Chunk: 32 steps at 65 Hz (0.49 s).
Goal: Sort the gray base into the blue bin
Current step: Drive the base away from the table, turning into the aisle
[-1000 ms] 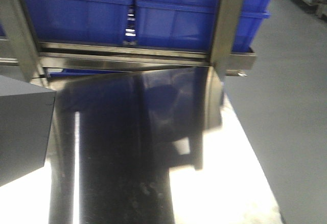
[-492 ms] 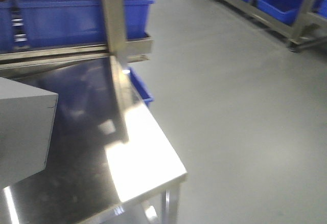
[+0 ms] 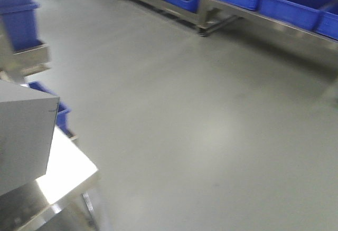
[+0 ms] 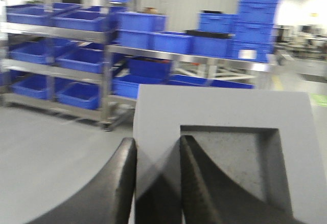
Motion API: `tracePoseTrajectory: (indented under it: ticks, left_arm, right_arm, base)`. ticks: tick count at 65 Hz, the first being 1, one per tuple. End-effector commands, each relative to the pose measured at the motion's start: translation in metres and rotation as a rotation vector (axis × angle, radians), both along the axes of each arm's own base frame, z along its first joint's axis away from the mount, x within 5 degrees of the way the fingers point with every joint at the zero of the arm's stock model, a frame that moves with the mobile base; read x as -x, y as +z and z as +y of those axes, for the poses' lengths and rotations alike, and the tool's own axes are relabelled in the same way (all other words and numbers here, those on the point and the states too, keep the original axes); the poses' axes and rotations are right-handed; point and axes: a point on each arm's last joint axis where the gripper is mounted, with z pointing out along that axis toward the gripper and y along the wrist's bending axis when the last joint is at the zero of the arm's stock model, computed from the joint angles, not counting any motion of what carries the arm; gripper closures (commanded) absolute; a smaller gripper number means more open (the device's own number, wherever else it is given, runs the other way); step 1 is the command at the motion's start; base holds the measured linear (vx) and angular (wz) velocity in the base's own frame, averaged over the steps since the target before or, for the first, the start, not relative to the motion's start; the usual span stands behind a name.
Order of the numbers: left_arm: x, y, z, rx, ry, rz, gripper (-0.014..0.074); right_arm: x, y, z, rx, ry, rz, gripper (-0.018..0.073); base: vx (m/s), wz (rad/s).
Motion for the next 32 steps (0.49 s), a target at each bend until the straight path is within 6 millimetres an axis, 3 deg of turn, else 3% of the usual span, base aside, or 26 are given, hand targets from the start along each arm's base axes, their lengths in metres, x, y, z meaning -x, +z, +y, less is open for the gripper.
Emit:
tracePoseTrajectory:
  ticks: [1,32]
  left_arm:
    - [0.0015,0.0183,0.002,0.071,0.01,-0.103,0.0594]
    - [0.0015,0.0183,0.002,0.071,0.01,-0.103,0.0594]
  right_arm:
    - [-0.0007,0.0061,-0.0002,0.026,0.001,-0.071,0.0564]
    - [-0.0007,0.0061,-0.0002,0.026,0.001,-0.071,0.0564]
  base:
    - [-0.01,-0.81]
    - [0.04,-0.73]
